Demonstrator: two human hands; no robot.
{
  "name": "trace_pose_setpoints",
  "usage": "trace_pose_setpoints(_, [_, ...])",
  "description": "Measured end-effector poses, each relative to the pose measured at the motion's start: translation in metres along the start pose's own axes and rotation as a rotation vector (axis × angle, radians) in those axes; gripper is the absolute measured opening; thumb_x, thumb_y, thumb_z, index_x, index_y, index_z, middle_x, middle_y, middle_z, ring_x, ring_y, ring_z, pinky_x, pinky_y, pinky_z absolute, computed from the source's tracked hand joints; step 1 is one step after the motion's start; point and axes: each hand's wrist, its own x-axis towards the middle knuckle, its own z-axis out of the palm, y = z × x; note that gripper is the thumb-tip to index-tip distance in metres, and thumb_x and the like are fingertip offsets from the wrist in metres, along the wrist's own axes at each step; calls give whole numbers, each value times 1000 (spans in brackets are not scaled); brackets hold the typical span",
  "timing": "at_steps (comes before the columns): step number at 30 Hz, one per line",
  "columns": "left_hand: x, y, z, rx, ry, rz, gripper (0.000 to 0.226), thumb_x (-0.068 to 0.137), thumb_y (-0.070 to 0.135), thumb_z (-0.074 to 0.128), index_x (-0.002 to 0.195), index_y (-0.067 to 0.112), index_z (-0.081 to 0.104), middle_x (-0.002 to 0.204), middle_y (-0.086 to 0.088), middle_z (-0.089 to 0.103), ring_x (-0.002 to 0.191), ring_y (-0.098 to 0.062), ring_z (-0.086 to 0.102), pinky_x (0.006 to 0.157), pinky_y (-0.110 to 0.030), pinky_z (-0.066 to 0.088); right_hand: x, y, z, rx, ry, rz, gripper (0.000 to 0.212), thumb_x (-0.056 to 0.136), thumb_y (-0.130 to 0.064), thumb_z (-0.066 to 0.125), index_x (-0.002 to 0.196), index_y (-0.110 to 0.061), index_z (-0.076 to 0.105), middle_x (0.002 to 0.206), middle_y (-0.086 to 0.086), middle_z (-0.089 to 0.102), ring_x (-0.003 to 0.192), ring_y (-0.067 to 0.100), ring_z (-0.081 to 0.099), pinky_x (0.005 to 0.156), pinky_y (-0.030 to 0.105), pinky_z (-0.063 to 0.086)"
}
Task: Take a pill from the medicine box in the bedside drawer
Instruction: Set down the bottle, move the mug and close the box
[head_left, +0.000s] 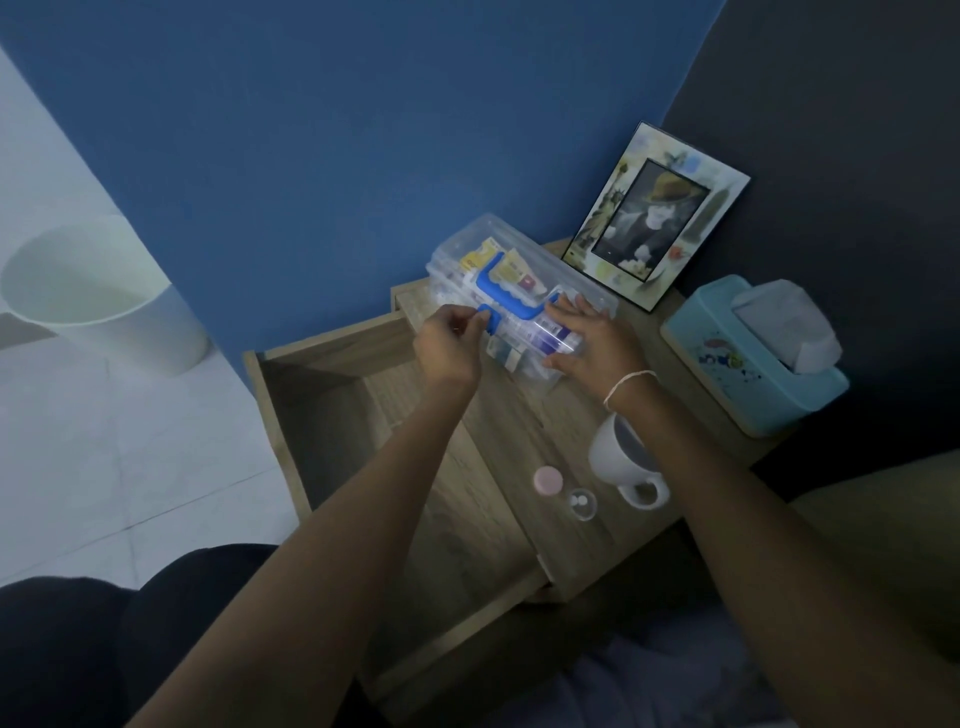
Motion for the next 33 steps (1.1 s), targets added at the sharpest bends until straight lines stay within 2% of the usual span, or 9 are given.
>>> trace_pose_setpoints(4, [4,5,6,0,42,-4,17,80,23,74,81,8,67,75,3,65,67,-7,57,51,-2,40,1,2,1,6,9,-7,73,75,-9,74,139,-12,40,153,9,31,145,21,19,120,46,14])
trace_pose_setpoints(9, [-1,0,7,-43,71,47,16,80,24,74,76,15,61,71,5,63,65,-5,56,56,-5,42,0,4,3,14,34,-18,73,74,-11,75,138,-14,41,152,8,34,145,20,21,120,46,16])
trace_pose_setpoints(12, [-8,-11,7,-16,72,47,4,82,14,71,81,13,67,83,-3,70,77,-14,63,67,-18,50,0,4,3,18,32,-11,73,74,-11,75,139,-15,41,152,7,34,145,20,21,120,44,15])
trace_pose_setpoints(15, [-23,-26,9,6,-14,17,13,82,12,70,92,4,68,92,-12,71,84,-22,65,79,-34,52,-1,3,3,50,29,-10,73,73,-9,76,138,-13,42,152,8,34,145,20,21,120,46,15])
trace_pose_setpoints(20, [-45,-16,26,66,58,165,36,90,12,61,126,7,57,115,-12,61,96,-17,60,85,-26,49,-1,4,2,33,25,-15,73,74,-10,75,139,-14,40,152,7,34,145,19,20,120,47,16])
trace_pose_setpoints(23, [-51,-11,29,96,43,231,47,92,5,53,138,6,45,130,-13,53,118,-18,53,99,-16,37,-1,5,2,37,27,-19,73,74,-10,75,138,-13,41,152,8,34,145,20,20,120,48,16])
trace_pose_setpoints(27, [-54,-20,26,165,-54,302,61,89,-6,45,147,5,28,154,-13,31,143,-20,30,114,-16,20,1,8,4,60,39,-22,73,73,-10,77,137,-13,43,151,9,36,144,20,22,120,48,15])
trace_pose_setpoints(30, [-52,-24,27,170,-141,300,72,88,-4,45,151,10,14,161,-9,13,145,-16,20,102,0,12,2,10,4,75,41,-22,73,72,-10,77,137,-13,44,150,8,38,144,19,23,120,47,17])
trace_pose_setpoints(33, [-52,-25,30,145,-176,267,79,87,-5,48,152,13,8,162,-7,10,139,-13,27,93,5,12,2,11,4,80,38,-25,72,72,-10,77,137,-14,44,149,8,39,144,19,23,120,46,17])
